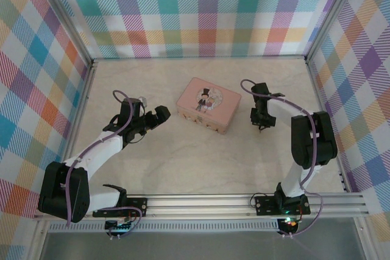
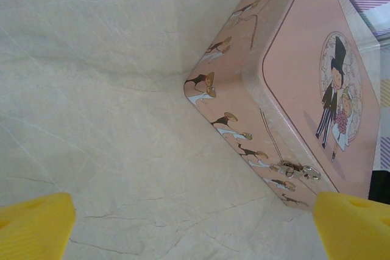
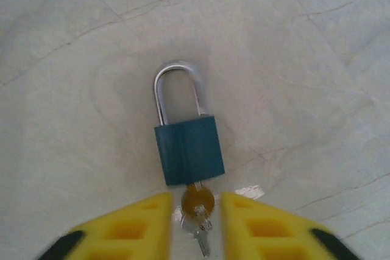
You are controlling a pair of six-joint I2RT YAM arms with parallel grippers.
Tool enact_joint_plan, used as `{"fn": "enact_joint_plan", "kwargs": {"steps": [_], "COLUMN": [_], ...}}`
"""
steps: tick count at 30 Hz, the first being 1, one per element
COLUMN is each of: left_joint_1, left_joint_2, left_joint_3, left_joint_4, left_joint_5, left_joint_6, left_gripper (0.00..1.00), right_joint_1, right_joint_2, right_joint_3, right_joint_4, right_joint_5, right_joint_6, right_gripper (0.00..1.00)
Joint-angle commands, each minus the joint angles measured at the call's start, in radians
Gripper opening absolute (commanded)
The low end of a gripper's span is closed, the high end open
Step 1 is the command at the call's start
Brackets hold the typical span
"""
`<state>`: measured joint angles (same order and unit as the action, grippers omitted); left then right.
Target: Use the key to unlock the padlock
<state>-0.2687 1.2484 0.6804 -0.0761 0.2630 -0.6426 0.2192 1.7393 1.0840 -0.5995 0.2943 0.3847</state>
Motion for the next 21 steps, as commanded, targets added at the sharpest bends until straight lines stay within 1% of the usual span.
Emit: {"fn": "enact_joint_plan", "kwargs": {"steps": [1, 3, 5, 6, 8, 11, 14, 17, 20, 21], "left_joint_1": [-0.015, -0.015, -0.015, -0.015, -0.015, -0.015, -0.015, -0.015, -0.001, 0.011], "left_joint_2": [-0.023, -0.033, -0.035, -0.034, -0.030, -0.027, -0.011, -0.004, -0.006, -0.005], "left_joint_3": [-0.006, -0.001, 0.016, 0.029, 0.059, 0.124, 0.210, 0.261, 0.251, 0.243], "left_joint_4": [0.006, 0.002, -0.017, -0.031, -0.064, -0.138, -0.226, -0.262, -0.243, -0.232], "left_joint_5": [-0.028, -0.037, -0.050, -0.058, -0.087, -0.150, -0.238, -0.374, -0.583, -0.632], "left_joint_6": [-0.018, -0.023, -0.021, -0.020, -0.018, 0.009, 0.103, 0.259, 0.386, 0.425], "left_gripper": [1.00, 1.00, 1.00, 1.00, 1.00, 1.00, 1.00, 1.00, 1.00, 1.00], "right_joint_1": [0.005, 0.005, 0.005, 0.005, 0.005, 0.005, 0.004, 0.005, 0.005, 0.005], "right_joint_2": [-0.058, -0.111, -0.166, -0.194, -0.244, -0.326, -0.394, -0.447, -0.497, -0.505], "right_joint_3": [0.022, 0.012, -0.001, -0.007, -0.019, -0.062, -0.113, -0.185, -0.291, -0.329], "right_joint_4": [-0.009, -0.010, -0.007, -0.005, 0.006, 0.084, 0.174, 0.295, 0.485, 0.549], "right_joint_5": [-0.023, -0.027, -0.027, -0.032, -0.049, -0.082, -0.036, 0.131, 0.184, 0.206], "right_joint_6": [0.009, 0.008, 0.009, 0.010, 0.012, -0.002, 0.003, 0.031, -0.076, -0.115], "right_gripper": [0.40, 0.46, 0.57, 0.99, 1.00, 1.00, 1.00, 1.00, 1.00, 1.00]}}
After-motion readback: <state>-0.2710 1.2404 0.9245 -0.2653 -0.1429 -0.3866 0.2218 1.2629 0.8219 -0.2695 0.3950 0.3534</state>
